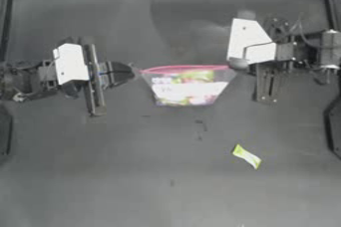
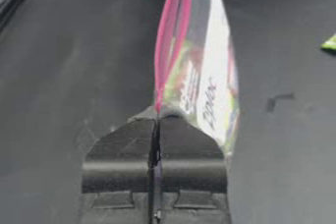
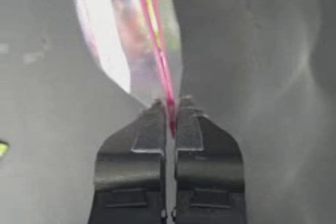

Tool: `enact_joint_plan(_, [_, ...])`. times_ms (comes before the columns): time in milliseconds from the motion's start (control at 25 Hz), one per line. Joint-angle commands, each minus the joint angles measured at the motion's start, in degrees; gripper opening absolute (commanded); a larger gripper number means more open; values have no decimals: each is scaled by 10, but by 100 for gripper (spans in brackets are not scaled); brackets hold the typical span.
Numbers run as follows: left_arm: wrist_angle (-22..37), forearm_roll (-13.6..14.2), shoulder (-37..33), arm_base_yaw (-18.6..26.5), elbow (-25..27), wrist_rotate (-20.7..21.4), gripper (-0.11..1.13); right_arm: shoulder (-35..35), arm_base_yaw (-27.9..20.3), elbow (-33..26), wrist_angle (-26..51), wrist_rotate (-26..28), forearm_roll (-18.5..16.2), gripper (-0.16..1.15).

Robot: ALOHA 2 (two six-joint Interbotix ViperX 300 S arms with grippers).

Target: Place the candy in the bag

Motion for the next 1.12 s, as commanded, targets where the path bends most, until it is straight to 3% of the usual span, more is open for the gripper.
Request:
enact_joint_plan(40, [25,1,-54,-6,-9,2,6,-19,10,-19,3,7,0,6])
enact_joint_plan(600, [92,-3,-120,-73,-4,2,6,-21,96,-55,24,61,-11,6])
enact_joint_plan(1120, [125,-4,-107,-127,-4,0,6,-2,167,-47,18,160,-61,6])
